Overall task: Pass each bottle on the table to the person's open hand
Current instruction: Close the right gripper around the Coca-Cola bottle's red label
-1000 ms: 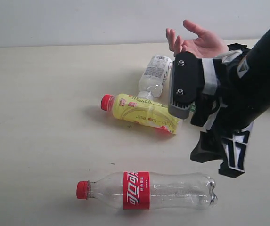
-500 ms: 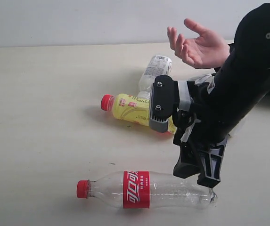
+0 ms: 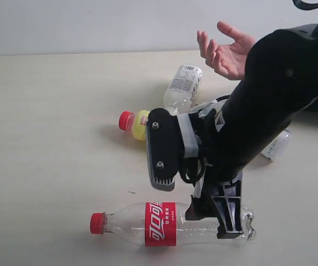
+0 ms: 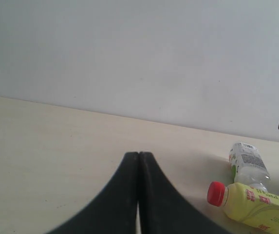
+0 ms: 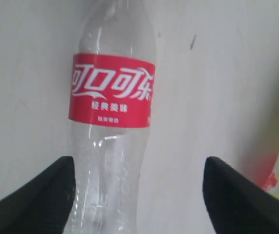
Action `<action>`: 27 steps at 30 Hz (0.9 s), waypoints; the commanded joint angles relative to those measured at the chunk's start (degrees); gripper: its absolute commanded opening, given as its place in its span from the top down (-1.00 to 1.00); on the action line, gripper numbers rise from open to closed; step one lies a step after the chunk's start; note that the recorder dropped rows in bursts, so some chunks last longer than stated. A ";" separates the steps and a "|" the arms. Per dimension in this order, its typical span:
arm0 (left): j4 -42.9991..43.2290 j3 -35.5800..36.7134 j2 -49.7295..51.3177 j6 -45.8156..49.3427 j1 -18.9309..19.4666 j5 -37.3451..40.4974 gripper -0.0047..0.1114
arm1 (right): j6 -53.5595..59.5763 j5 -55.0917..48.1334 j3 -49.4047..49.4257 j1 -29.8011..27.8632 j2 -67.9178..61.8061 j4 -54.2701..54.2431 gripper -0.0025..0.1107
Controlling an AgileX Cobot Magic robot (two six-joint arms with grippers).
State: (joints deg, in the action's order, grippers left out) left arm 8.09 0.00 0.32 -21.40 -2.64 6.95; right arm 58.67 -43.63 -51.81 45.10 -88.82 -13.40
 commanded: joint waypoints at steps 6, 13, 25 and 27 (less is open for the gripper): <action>0.29 0.00 -0.32 0.04 -0.35 -0.60 0.92 | -5.49 5.21 -0.15 6.22 -0.01 1.98 -0.49; 0.29 0.00 -0.32 0.04 -0.35 -0.60 0.92 | -12.28 5.18 -0.04 6.49 -3.54 6.95 -0.49; 0.29 0.00 -0.32 0.04 -0.35 -0.60 0.92 | -12.54 9.42 -0.04 6.49 -10.80 6.84 -0.48; 0.29 0.00 -0.32 0.04 -0.35 -0.60 0.92 | -12.54 9.53 -0.04 6.49 -11.49 6.84 -0.48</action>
State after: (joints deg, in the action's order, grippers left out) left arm 8.09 0.00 0.32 -21.40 -2.64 6.95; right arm 46.49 -35.00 -51.81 51.48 -99.59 -6.72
